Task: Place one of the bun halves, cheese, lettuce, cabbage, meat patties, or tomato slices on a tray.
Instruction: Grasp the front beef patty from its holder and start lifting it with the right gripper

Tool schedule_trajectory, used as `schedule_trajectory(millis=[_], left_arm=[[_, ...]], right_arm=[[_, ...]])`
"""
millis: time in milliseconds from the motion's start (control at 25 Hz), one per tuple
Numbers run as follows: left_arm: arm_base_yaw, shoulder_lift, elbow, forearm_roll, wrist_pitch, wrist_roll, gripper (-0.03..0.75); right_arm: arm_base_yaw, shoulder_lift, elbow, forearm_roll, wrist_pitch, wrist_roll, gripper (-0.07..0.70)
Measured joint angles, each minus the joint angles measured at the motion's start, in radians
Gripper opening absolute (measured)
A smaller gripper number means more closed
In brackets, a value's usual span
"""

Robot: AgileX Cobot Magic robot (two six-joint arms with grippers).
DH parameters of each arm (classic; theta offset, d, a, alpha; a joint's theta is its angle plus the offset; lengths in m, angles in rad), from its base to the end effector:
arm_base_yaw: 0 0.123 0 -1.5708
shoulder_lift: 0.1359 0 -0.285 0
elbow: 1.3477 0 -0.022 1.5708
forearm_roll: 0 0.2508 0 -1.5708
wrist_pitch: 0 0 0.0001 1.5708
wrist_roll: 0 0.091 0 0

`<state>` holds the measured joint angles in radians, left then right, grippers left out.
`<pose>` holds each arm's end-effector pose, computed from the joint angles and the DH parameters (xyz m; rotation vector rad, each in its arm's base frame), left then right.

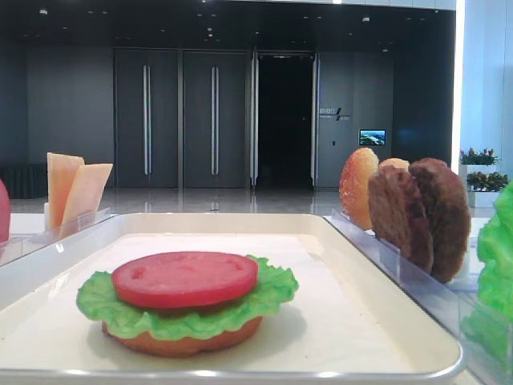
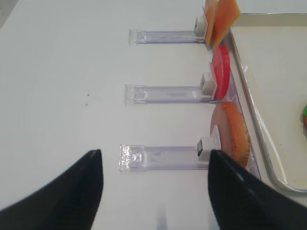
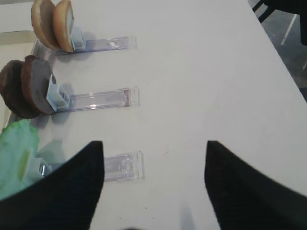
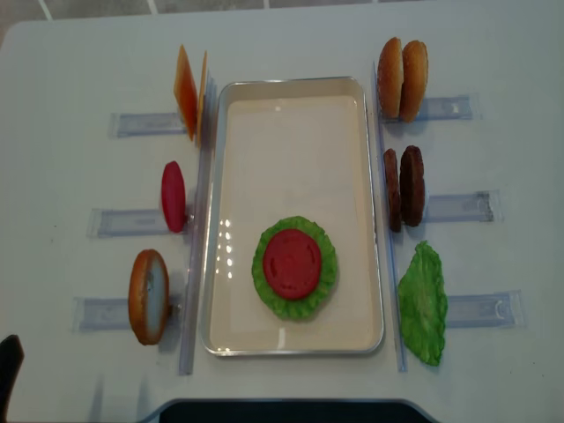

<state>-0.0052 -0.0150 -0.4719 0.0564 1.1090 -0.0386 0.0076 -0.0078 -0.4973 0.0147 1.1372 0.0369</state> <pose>-0.0061 0.0046 0.2657 -0.0390 2.1042 0.0419 -0.0091 0.0011 0.2704 0.0296 2.1157 0.0443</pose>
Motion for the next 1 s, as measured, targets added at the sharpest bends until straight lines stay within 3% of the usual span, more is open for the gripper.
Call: schedule_trajectory(millis=[480, 1000], left_arm=[[0.0, 0.0, 0.0, 0.0, 0.0, 0.0, 0.514], [0.0, 0.0, 0.0, 0.0, 0.0, 0.0, 0.412]], right_arm=[[0.005, 0.0, 0.0, -0.003, 0.0, 0.0, 0.461], [0.005, 0.0, 0.0, -0.004, 0.0, 0.0, 0.461]])
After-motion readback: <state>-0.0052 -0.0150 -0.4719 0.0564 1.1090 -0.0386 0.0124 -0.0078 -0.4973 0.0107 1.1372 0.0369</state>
